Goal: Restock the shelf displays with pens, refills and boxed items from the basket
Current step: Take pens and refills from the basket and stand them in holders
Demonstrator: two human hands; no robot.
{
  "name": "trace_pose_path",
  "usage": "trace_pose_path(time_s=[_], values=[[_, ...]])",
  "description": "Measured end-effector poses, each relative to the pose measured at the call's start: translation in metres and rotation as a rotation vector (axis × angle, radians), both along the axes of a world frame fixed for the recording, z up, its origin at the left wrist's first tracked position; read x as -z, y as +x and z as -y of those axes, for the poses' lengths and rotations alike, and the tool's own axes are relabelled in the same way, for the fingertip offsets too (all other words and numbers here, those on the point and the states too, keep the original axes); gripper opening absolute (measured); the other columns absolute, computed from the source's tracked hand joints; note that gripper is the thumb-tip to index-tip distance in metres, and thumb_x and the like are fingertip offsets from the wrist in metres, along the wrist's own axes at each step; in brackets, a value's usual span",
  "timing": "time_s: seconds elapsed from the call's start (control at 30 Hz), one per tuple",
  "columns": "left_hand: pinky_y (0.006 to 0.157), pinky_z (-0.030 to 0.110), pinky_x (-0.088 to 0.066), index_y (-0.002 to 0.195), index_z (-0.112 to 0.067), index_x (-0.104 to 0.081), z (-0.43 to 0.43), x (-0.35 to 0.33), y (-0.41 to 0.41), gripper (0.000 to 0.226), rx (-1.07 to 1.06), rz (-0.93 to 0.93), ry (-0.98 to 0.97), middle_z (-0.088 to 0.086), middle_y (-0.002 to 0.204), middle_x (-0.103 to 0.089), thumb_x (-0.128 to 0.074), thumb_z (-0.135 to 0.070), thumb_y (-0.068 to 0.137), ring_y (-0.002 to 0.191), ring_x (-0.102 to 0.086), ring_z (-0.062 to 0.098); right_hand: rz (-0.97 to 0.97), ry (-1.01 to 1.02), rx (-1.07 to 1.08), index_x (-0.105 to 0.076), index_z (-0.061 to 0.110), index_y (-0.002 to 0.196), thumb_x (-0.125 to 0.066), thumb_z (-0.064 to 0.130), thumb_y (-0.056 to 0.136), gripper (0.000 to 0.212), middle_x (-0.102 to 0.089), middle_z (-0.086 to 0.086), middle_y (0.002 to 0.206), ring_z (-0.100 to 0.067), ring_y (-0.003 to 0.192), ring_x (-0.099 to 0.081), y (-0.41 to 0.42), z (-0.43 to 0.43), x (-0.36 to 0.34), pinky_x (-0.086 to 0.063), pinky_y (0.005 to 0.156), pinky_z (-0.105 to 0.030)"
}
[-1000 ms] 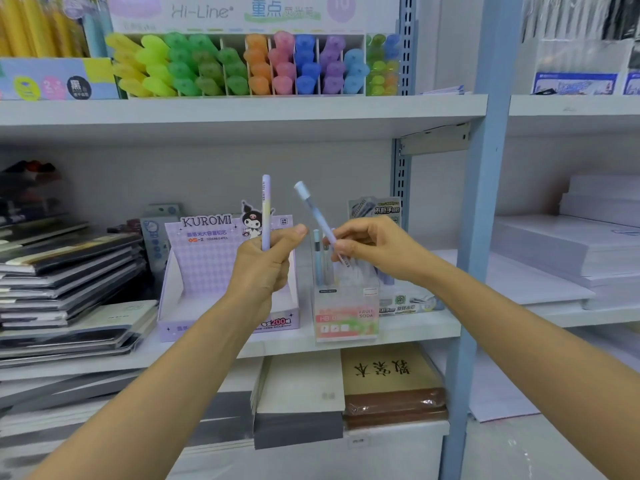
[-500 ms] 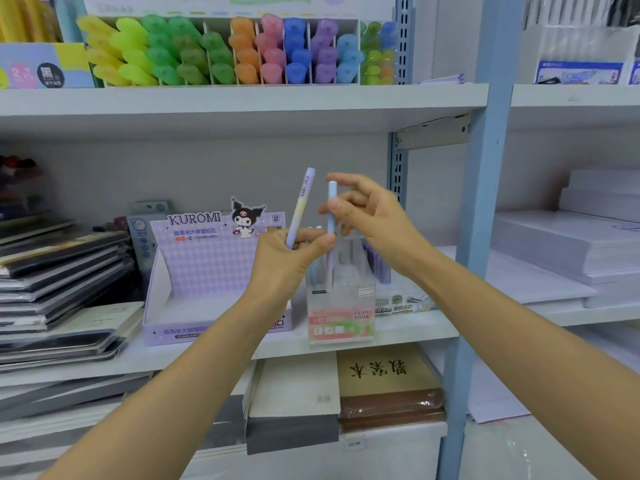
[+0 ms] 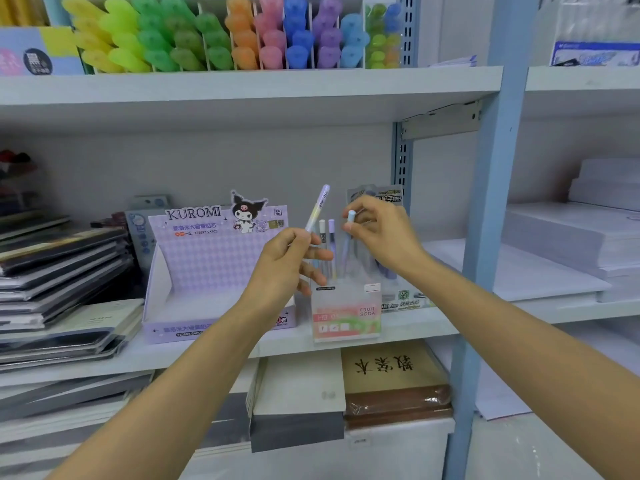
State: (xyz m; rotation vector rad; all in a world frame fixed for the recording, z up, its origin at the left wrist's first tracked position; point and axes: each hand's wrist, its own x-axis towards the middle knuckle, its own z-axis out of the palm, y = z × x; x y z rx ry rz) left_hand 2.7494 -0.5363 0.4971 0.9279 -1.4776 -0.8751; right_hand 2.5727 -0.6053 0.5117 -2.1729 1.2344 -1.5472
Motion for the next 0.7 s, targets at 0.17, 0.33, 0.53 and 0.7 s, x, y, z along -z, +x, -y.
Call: trace_pose_path(time_s=[0.17, 0.33, 0.53, 0.7], values=[[0.044, 0.022, -0.048, 0.099, -0.011, -0.058, 0.002, 0.002, 0.003, 0.025, 0.018, -0.025, -0.006, 0.007, 0.088, -0.075, -0.038, -0.026, 0.105, 0.053, -0.063, 0.014, -0.129, 0.004, -0.01, -0.064, 0.014, 0.098, -0.066, 0.01, 0.089, 0.01, -0.073, -0.006, 0.087, -0.013, 0.079, -0.07, 0.0, 0.001, -0.005, -0.057, 0.083, -0.039], [0.046, 0.023, -0.05, 0.101, -0.009, -0.059, 0.003, 0.004, 0.005, 0.025, 0.052, -0.031, 0.008, 0.006, 0.086, -0.075, -0.039, -0.024, 0.105, 0.055, -0.063, 0.014, -0.125, 0.026, 0.001, -0.052, 0.022, 0.104, -0.066, 0.01, 0.089, 0.024, -0.069, -0.013, 0.076, -0.024, 0.076, -0.069, -0.001, 0.005, -0.007, -0.056, 0.079, -0.042], [0.047, 0.023, -0.05, 0.1, -0.013, -0.061, 0.003, 0.003, 0.007, 0.023, 0.072, -0.017, 0.01, 0.006, 0.088, -0.075, -0.042, -0.025, 0.104, 0.057, -0.063, 0.013, -0.267, -0.199, 0.286, -0.072, 0.018, 0.103, -0.064, 0.019, 0.091, 0.013, -0.07, 0.002, 0.097, -0.014, 0.085, -0.065, 0.002, 0.013, -0.003, -0.043, 0.07, -0.026], [0.047, 0.023, -0.05, 0.101, -0.014, -0.063, 0.003, 0.002, 0.009, 0.023, 0.078, -0.022, 0.008, 0.007, 0.088, -0.074, -0.044, -0.026, 0.103, 0.057, -0.063, 0.014, -0.481, -0.122, 0.326, -0.069, 0.012, 0.112, -0.057, 0.023, 0.097, 0.022, -0.051, -0.003, 0.109, -0.021, 0.097, -0.056, 0.003, 0.015, -0.001, -0.044, 0.074, -0.035]])
